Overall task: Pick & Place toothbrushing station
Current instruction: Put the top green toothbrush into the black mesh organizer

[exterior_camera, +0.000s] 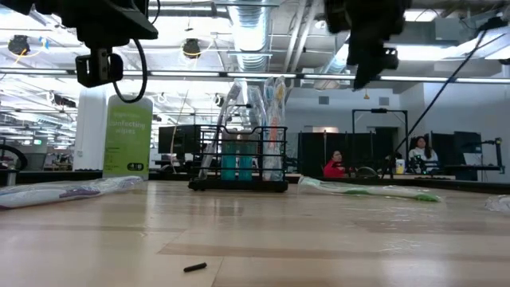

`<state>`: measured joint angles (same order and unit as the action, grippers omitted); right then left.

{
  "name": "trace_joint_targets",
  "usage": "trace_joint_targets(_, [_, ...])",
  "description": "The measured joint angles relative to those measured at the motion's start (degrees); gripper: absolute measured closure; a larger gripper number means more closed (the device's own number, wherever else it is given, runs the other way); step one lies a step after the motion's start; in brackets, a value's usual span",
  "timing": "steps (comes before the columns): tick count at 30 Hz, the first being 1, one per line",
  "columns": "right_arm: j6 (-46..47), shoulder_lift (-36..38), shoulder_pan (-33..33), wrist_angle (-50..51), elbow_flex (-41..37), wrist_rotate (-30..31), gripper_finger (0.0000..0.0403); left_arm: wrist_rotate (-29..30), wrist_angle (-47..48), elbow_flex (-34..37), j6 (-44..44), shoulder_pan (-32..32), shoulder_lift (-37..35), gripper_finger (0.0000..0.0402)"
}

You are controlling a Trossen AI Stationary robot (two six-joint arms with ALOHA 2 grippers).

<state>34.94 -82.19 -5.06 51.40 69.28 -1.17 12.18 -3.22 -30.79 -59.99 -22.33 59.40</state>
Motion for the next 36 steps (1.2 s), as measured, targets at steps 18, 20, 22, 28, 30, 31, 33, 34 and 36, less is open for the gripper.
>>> trace_joint_targets(18, [-6.85,-11.84,3.84,-2.04,-6.24,10.21,0.0272,2.97,-0.27,0.02,2.56,-3.16,0.0,0.0401])
trace_joint_targets(20, [-7.56,-9.36,4.53,-3.8,-8.55,7.29,0.028,3.82,-0.78,0.02,2.56,-3.72,0.0,0.0401])
trace_joint_targets(22, [-8.06,-5.87,5.04,-7.36,-11.68,2.76,0.0292,4.48,-0.79,0.02,2.55,-4.18,0.0,0.0401])
trace_joint_targets(28, [-6.45,2.59,5.91,-11.6,-18.97,3.23,0.035,5.93,-0.96,0.02,2.66,-4.44,0.0,0.0401])
trace_joint_targets(30, [-6.51,3.15,5.35,-10.96,-19.81,4.21,0.0368,6.72,-1.01,0.02,2.81,-4.42,0.0,0.0401])
trace_joint_targets(31, [-6.51,3.17,5.05,-11.14,-19.94,4.03,0.0377,7.12,-1.03,0.02,3.12,-4.42,0.0,0.0401])
trace_joint_targets(33, [-6.49,2.37,4.46,-11.36,-20.09,3.95,0.0391,7.46,-1.2,0.02,3.83,-4.26,0.0,0.0401])
trace_joint_targets(34, [-6.51,1.64,4.05,-11.4,-20.12,3.98,0.0396,7.48,-1.23,0.02,4.05,-4.14,0.0,0.0401])
trace_joint_targets(36, [-6.78,0.17,3.3,-11.61,-20.26,4.06,0.0401,7.48,-1.23,0.02,4.16,-3.99,0.0,0.0401])
